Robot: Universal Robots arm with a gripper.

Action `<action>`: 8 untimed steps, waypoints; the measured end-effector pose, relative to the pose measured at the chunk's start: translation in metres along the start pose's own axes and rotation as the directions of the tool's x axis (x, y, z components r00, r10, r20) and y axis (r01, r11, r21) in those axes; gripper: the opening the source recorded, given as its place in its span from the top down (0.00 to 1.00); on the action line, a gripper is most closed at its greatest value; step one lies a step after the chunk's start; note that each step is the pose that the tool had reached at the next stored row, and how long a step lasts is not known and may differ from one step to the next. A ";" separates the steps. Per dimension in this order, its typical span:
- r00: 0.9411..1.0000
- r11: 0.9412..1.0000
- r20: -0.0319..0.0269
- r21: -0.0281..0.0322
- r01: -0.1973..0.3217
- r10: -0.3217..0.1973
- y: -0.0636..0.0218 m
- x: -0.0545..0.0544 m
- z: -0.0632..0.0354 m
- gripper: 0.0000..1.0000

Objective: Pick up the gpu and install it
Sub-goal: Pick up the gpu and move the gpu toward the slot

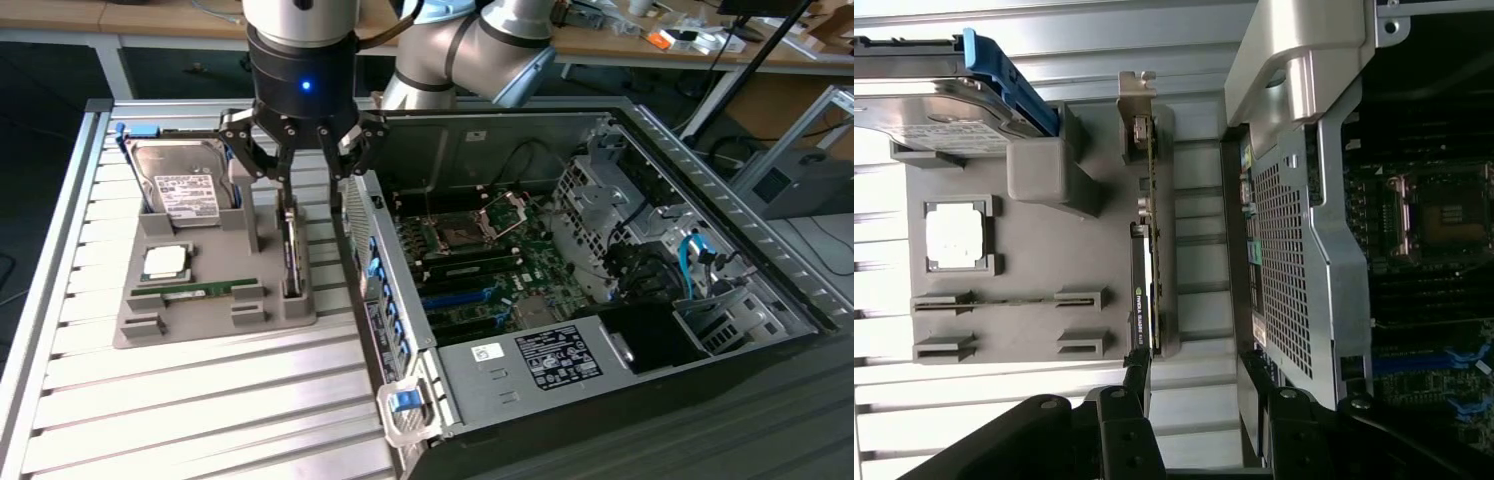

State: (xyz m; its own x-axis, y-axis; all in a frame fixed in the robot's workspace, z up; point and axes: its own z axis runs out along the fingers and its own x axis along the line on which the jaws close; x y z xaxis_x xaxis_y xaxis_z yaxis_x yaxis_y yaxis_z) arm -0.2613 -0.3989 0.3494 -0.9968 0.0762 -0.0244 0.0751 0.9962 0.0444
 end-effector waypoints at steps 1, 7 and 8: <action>1.000 1.000 0.000 0.000 0.000 0.000 0.0000 0.000 0.0002 0.52; 1.000 1.000 0.000 0.000 0.000 0.000 -0.0001 0.000 0.0015 0.52; 1.000 1.000 0.000 0.000 0.000 0.000 -0.0001 0.000 0.0019 0.52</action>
State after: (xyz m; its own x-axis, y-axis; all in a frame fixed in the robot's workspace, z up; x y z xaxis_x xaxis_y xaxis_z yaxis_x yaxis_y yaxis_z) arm -0.2614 -0.3989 0.3475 -0.9968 0.0762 -0.0244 0.0751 0.9962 0.0443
